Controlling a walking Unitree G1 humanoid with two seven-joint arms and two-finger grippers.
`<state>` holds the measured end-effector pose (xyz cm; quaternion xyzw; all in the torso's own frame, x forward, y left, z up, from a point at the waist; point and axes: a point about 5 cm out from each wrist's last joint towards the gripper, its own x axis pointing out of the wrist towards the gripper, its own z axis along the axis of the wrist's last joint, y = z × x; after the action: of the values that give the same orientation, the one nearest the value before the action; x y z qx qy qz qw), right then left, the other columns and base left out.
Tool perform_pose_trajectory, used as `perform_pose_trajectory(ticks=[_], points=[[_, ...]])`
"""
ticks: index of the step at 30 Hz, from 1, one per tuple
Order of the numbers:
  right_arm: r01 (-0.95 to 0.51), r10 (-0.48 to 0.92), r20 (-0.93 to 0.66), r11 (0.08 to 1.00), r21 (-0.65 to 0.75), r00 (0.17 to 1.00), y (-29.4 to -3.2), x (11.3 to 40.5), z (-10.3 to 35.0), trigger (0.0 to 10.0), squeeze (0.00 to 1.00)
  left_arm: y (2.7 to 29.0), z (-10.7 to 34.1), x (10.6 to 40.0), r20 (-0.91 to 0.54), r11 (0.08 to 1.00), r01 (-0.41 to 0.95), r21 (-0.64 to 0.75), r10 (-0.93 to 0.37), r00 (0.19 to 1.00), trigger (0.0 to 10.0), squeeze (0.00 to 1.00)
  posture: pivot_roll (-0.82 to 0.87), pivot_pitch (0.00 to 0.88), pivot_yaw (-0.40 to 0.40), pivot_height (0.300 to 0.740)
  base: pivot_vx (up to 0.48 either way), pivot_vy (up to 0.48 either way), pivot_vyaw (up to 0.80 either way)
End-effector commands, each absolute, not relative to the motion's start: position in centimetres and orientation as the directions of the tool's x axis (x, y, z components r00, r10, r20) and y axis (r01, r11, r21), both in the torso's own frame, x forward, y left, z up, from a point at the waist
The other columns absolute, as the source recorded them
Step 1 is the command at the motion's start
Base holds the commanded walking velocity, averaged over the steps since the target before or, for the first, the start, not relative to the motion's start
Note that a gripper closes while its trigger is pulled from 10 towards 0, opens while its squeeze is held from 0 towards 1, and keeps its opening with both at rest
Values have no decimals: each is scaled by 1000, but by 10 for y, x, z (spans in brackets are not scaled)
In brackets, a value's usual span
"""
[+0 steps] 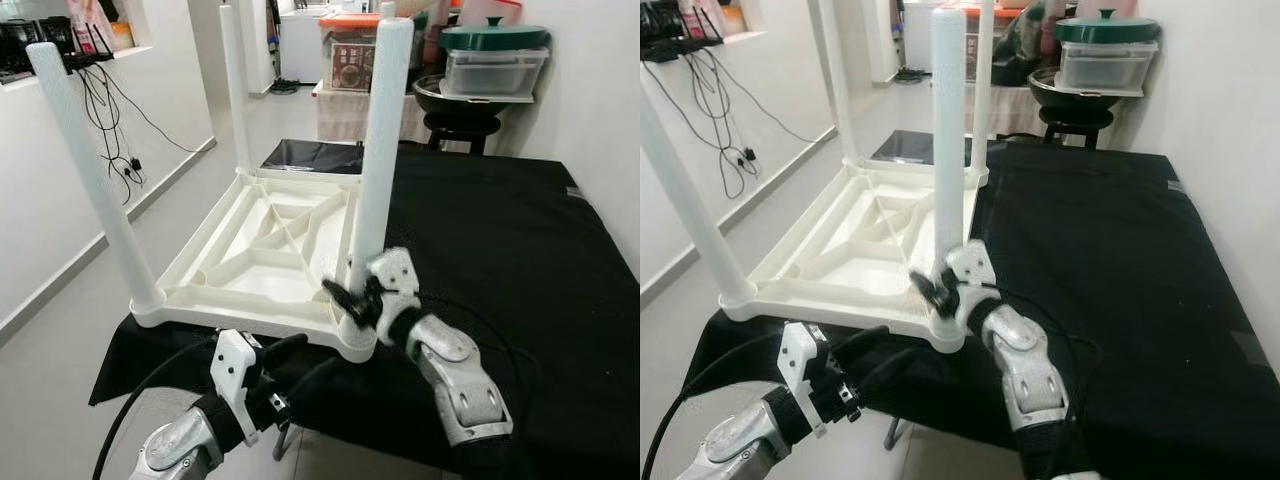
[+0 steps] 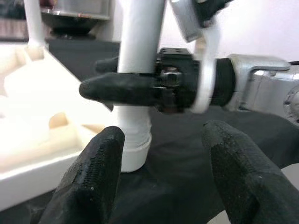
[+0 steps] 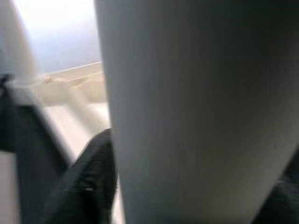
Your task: Building children table
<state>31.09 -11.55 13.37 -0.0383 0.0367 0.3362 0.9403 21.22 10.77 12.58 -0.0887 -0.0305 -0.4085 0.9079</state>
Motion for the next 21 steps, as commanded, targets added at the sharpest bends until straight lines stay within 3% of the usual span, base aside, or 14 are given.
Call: perform_pose_trajectory(ticks=[1, 3, 5, 6, 7, 11, 12, 13, 14, 15, 21], points=[[-718, 717, -31, 696, -10, 696, -110, 313, 149, 10000, 1000, 109, 123, 215, 119, 658, 737, -152, -728, 675, 10000, 0, -14, 0, -5, 740, 0, 0, 0], [-805, 806, 17, 592, -18, 592, -110, 316, 166, 10000, 1000, 108, 123, 215, 119, 655, 739, -156, -730, 673, 10000, 0, -10, 0, -8, 740, 0, 0, 0], [-805, 806, 17, 592, -18, 592, -110, 316, 166, 10000, 1000, 108, 123, 215, 119, 655, 739, -156, -730, 673, 10000, 0, -10, 0, -8, 740, 0, 0, 0], [-890, 893, 9, 449, -73, 450, -115, 323, 176, 10000, 0, 108, 123, 216, 118, 654, 740, -158, -732, 671, 10000, 0, 1, 0, -16, 740, 0, 0, 0], [-915, 918, 0, 396, -79, 397, -118, 326, 179, 10000, 0, 107, 123, 216, 118, 654, 740, -159, -732, 671, 10000, 0, 1, 0, -16, 740, 0, 0, 0], [-932, 935, -2, 355, -69, 356, -121, 334, 183, 10000, 0, 107, 123, 216, 118, 655, 739, -159, -731, 673, 10000, 0, 9, 0, -20, 740, 0, 0, 0], [-936, 938, 1, 345, -65, 346, -123, 339, 186, 9216, 0, 107, 123, 216, 117, 655, 738, -159, -730, 673, 10000, 0, 9, 0, -20, 740, 0, 0, 0], [-936, 938, 1, 345, -65, 346, -123, 339, 186, 9216, 0, 107, 123, 216, 117, 655, 738, -159, -730, 673, 10000, 0, 9, 0, -20, 740, 0, 0, 0], [-939, 942, 6, 336, -66, 337, -124, 342, 189, 1098, 0, 108, 123, 216, 117, 656, 738, -159, -730, 674, 10000, 0, 21, 0, -25, 740, 0, 0, 0], [-949, 950, 9, 312, -57, 312, -124, 344, 191, 0, 0, 108, 123, 215, 116, 657, 737, -158, -729, 675, 10000, 0, 23, 0, -25, 740, 0, 0, 0], [-962, 963, 11, 270, -48, 270, -128, 345, 194, 0, 0, 107, 124, 215, 115, 658, 736, -157, -728, 675, 10000, 0, 22, 3, -25, 740, 0, 0, 0]])
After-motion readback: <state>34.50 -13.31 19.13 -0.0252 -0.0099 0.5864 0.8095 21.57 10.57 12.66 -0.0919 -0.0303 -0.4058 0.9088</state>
